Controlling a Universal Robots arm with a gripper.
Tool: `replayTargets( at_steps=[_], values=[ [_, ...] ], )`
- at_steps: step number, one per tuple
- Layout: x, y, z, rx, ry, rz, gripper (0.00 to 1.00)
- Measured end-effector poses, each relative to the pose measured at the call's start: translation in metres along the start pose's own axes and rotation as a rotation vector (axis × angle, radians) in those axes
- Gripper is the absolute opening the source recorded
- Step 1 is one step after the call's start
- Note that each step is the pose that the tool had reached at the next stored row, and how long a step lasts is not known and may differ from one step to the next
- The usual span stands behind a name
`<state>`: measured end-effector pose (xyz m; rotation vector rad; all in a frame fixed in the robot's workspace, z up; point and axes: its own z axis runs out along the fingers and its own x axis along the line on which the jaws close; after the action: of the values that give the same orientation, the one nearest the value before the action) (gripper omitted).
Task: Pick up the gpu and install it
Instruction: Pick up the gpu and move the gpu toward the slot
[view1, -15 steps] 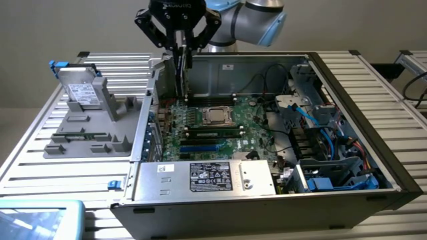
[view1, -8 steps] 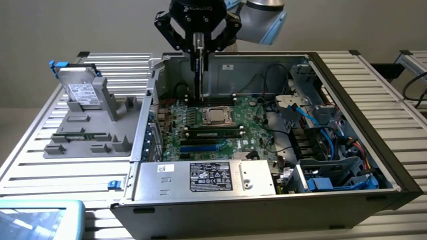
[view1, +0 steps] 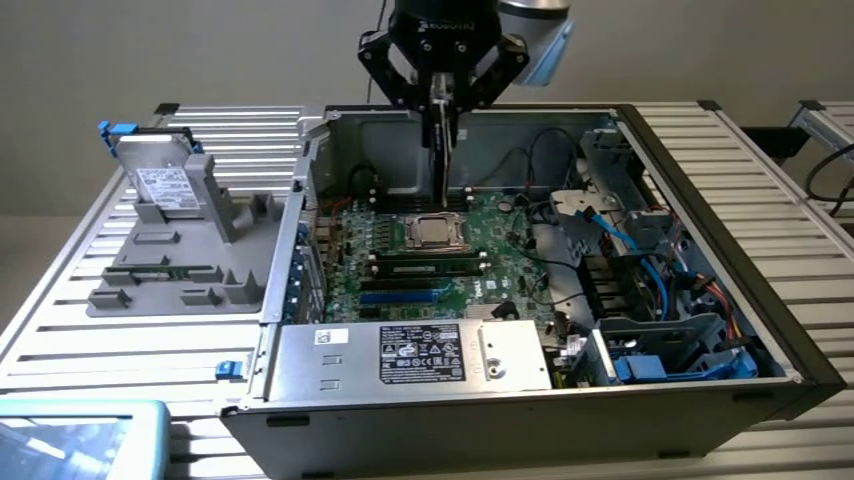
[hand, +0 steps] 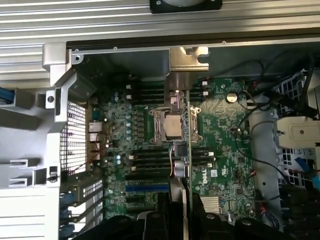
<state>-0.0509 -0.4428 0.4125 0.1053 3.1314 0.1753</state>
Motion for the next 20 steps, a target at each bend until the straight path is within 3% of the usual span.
replayTargets(
  at_steps=[7, 14, 20],
  values=[
    [-0.024, 0.0013, 0.0028, 0.0001, 0.0000, 0.000, 0.29],
    [-0.027, 0.0018, 0.0034, 0.0000, 0.0012, 0.000, 0.29],
    [-0.034, 0.0080, 0.0078, 0.0003, 0.0029, -0.001, 0.29]
  ],
)
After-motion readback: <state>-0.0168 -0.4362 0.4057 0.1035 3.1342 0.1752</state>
